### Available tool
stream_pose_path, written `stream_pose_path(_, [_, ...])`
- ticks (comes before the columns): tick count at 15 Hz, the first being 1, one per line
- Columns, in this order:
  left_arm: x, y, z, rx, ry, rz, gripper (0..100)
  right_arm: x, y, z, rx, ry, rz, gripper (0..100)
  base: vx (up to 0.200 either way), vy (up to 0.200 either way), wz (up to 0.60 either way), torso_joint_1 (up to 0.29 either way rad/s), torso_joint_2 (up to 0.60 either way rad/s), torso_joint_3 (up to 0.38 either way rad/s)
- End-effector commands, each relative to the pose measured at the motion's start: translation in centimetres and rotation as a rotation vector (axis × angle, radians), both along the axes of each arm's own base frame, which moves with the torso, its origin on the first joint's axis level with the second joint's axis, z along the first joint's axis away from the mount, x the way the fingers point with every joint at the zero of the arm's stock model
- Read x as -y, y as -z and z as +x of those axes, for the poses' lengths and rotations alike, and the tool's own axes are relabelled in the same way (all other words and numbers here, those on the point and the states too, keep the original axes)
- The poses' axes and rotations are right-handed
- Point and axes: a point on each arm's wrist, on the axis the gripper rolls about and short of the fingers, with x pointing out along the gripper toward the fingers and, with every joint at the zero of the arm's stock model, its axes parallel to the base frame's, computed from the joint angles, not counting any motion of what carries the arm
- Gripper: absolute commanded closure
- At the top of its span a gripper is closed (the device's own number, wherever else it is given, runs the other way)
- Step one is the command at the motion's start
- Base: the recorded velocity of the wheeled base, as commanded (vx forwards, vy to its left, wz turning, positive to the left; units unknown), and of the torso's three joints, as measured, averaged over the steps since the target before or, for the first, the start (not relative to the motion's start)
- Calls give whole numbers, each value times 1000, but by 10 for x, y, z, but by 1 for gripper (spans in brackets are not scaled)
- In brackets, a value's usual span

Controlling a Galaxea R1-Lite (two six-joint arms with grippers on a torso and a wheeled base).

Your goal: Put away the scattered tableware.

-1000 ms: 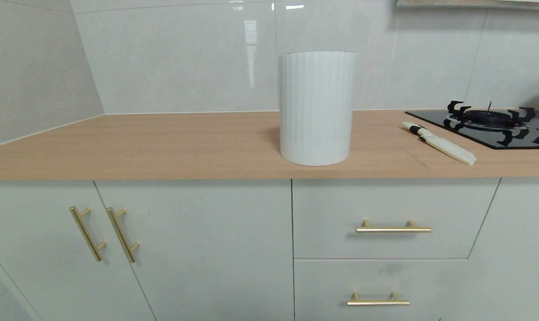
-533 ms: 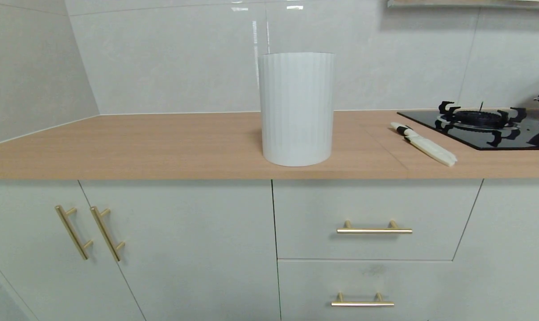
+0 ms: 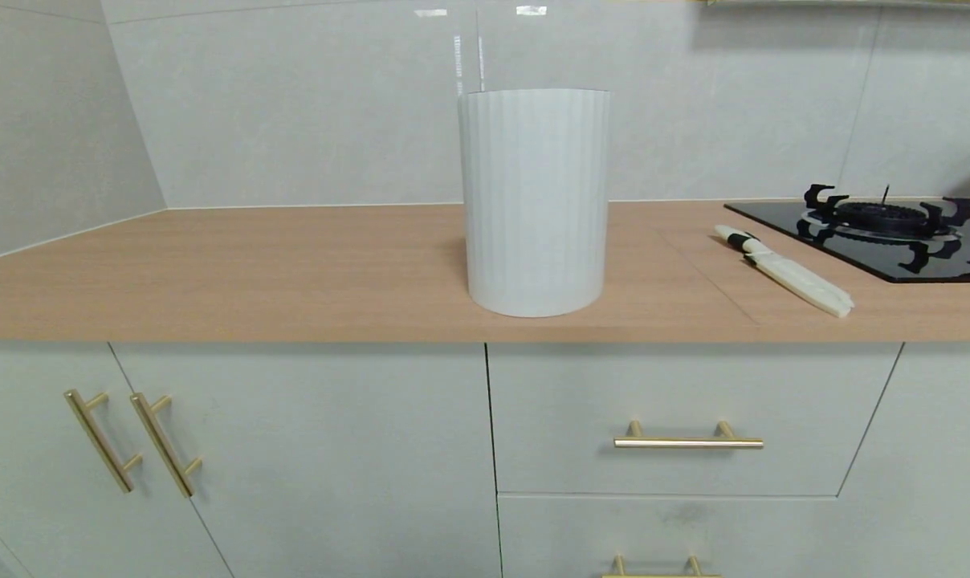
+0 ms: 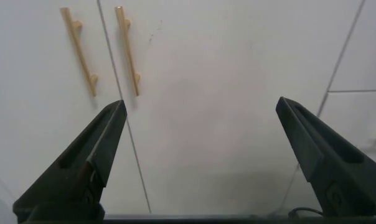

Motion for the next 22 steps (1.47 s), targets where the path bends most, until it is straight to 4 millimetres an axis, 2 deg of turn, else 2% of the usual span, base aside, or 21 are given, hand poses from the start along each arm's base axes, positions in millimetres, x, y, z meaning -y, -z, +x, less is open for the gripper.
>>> stream_pose_path(1, [0, 0, 0, 1, 0, 0, 0, 0, 0, 0, -1, -1, 0, 0, 0, 0, 0, 0, 0, 0])
stream_pose_path(13, [0, 0, 0, 1, 0, 0, 0, 0, 0, 0, -1, -1, 0, 0, 0, 0, 0, 0, 0, 0])
stream_pose_path(17, [0, 0, 0, 0, 0, 0, 0, 0, 0, 0, -1, -1, 0, 0, 0, 0, 0, 65, -237, -237])
stream_pose_path(22, [0, 0, 0, 1, 0, 0, 0, 0, 0, 0, -1, -1, 0, 0, 0, 0, 0, 181, -505, -293])
